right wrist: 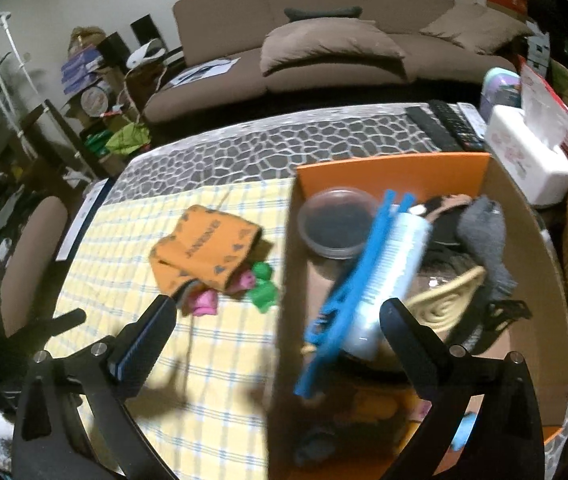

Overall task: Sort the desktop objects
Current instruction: 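Withdraw the left tool from the box back over the orange socks, then grasp the orange socks with the left tool and lift them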

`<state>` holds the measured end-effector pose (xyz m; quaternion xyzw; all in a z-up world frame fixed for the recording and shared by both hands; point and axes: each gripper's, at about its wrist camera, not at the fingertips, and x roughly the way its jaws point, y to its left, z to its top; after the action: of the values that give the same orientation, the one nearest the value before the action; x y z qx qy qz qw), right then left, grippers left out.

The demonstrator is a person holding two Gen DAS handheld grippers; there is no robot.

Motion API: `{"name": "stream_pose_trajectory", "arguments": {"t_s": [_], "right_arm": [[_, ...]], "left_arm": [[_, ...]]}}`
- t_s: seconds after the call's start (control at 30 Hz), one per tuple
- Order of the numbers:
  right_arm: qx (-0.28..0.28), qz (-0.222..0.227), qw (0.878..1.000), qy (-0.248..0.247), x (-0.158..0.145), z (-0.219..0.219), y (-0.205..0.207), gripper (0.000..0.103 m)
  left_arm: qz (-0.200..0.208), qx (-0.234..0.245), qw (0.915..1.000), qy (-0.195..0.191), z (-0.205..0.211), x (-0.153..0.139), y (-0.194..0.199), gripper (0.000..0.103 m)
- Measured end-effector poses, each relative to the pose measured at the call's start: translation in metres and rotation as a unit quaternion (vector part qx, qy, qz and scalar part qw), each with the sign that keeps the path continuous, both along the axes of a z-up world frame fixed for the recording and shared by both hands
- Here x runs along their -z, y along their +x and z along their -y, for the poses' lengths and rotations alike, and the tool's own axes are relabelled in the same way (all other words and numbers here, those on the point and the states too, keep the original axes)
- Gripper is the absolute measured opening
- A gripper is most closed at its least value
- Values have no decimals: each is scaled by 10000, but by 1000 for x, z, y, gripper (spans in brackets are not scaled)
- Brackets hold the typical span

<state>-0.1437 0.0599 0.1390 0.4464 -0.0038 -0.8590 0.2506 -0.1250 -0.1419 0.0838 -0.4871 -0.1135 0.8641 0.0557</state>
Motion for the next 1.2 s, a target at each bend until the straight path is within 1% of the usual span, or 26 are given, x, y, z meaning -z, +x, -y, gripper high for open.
{"name": "stream_pose_trajectory", "arguments": {"t_s": [0.07, 0.23, 0.33, 0.5, 0.53, 0.57, 0.6, 0.63, 0.67, 0.73, 0.8, 0.83, 1.0, 1.03, 1.07, 1.13, 1.2], "right_arm": [[-71, 1, 10000, -30, 1, 10, 1, 103], [-239, -77, 9997, -64, 4, 40, 5, 103], [-297, -161, 9993, -139, 6, 55, 5, 103], [-343, -239, 9975, -561, 6, 69, 4, 101], [-346, -221, 9969, -668, 7, 71, 3, 98], [-345, -162, 9962, -786, 9, 74, 0, 93], [-339, -95, 9956, -869, 11, 75, -2, 91], [-324, -21, 9950, -943, 14, 78, -4, 86], [-291, 103, 9941, -1040, 19, 80, -9, 81], [-192, 288, 9927, -1158, 29, 81, -15, 74], [-94, 477, 9907, -1270, 41, 83, -22, 71], [-66, 533, 9901, -1294, 45, 83, -24, 67], [173, 612, 9919, -1101, 60, 91, -32, 66], [255, 605, 9924, -1040, 63, 92, -34, 68], [290, 615, 9926, -1010, 65, 92, -34, 73], [377, 632, 9929, -936, 72, 92, -36, 78], [396, 637, 9929, -919, 78, 92, -37, 78]], "left_arm": [[32, -121, 9999, 105, 9, 6, 0, 103], [208, -394, 9969, 647, 33, 26, -4, 103], [229, -487, 9941, 938, 41, 32, -11, 103], [314, -529, 9884, 1391, 46, 44, -29, 100], [345, -538, 9866, 1500, 46, 47, -33, 97], [360, -576, 9853, 1566, 46, 50, -36, 90], [379, -579, 9842, 1631, 45, 53, -41, 86], [399, -588, 9839, 1642, 43, 55, -44, 81], [413, -582, 9839, 1638, 42, 57, -48, 79], [438, -508, 9845, 1618, 35, 61, -54, 77], [461, -444, 9850, 1600, 28, 65, -59, 76], [467, -425, 9852, 1592, 25, 67, -61, 76], [449, -346, 9872, 1492, 9, 74, -72, 76], [423, -350, 9876, 1474, 6, 74, -74, 76], [415, -349, 9876, 1474, 5, 74, -76, 77], [396, -339, 9878, 1470, 2, 74, -81, 77], [366, -333, 9881, 1456, -1, 75, -85, 77]]}}
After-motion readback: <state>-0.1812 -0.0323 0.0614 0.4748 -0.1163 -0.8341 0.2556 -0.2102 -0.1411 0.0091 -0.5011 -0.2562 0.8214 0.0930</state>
